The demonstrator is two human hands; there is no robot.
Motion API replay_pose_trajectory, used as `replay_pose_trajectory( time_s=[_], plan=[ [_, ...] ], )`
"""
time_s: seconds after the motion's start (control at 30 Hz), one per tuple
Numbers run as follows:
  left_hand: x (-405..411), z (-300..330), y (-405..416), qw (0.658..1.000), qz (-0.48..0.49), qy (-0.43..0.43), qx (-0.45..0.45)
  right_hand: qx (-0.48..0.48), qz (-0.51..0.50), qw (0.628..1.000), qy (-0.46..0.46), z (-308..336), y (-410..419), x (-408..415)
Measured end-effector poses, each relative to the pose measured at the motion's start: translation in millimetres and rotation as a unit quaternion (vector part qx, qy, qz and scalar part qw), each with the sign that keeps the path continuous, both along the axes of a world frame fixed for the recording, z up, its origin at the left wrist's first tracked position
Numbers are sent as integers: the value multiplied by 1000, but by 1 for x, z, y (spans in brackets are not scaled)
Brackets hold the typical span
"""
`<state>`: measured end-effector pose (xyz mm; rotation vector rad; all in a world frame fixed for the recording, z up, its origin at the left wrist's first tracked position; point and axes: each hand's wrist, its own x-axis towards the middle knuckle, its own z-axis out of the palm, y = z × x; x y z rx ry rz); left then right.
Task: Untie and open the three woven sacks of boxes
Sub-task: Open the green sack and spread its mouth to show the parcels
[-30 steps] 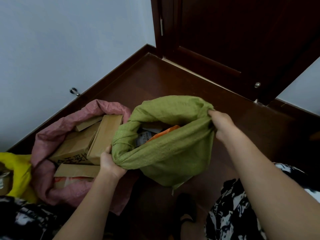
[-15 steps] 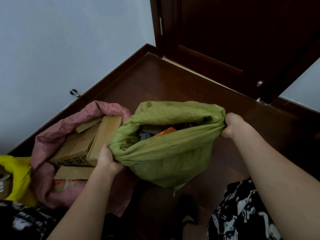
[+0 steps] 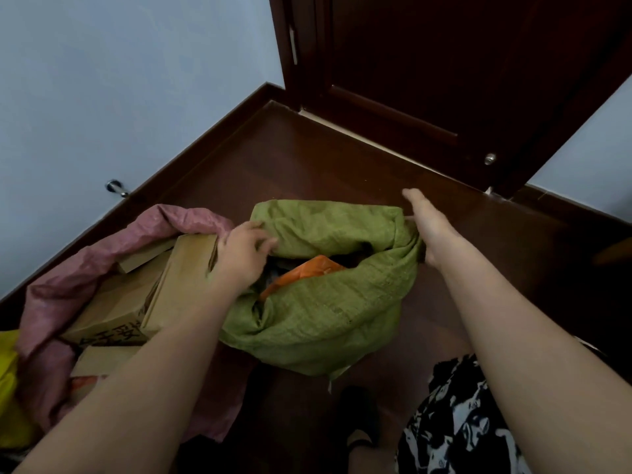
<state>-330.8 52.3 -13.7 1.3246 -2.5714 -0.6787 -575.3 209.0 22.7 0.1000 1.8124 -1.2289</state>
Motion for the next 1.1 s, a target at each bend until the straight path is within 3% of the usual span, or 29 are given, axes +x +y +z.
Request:
replay_pose_trajectory(
  time_s=[0.1,0.23,0.3,0.4,0.47,0.53,0.6,0.67,0.77,0.83,0.87,0.93,0.97,1.0,1.03,1.1],
  plan=[
    [-8,2,-8,991,41,98,84,78,170,967,170,2,-1,-2],
    [-15,5,-14,994,-44,-75,61,178,368,862,300,6,-1,6],
    [-16,1,-19,993,-47,-111,15,209,395,824,348,3,-4,7],
    [-19,2,-20,1000,1,9,25,168,338,860,343,-1,-10,-2],
    [-23,15,-18,984,82,100,125,105,281,912,280,-5,-13,-9],
    [-28,30,-20,922,159,212,282,27,220,958,180,-7,-13,-10],
    [-33,44,-22,852,208,272,396,-21,175,979,99,-9,-13,-8],
    [-36,53,-24,828,247,273,423,-51,122,990,39,-9,-15,-9],
    [-38,61,-29,825,233,266,442,-56,30,995,-75,-13,-16,-15],
    [-38,66,-30,820,217,206,488,-27,9,988,-149,-14,-15,-16],
    [-38,68,-31,824,208,166,501,1,21,990,-139,-16,-16,-16],
    [-41,72,-30,836,194,119,500,99,114,988,43,-24,-19,-19],
    [-44,74,-29,842,189,113,493,157,164,953,199,-29,-22,-20],
    [-48,75,-29,847,185,113,485,158,190,908,339,-30,-25,-19],
    [-53,76,-28,852,179,114,480,95,208,883,410,-24,-27,-12],
    [-61,78,-26,857,166,118,473,-59,293,872,388,-11,-32,3]
  ],
)
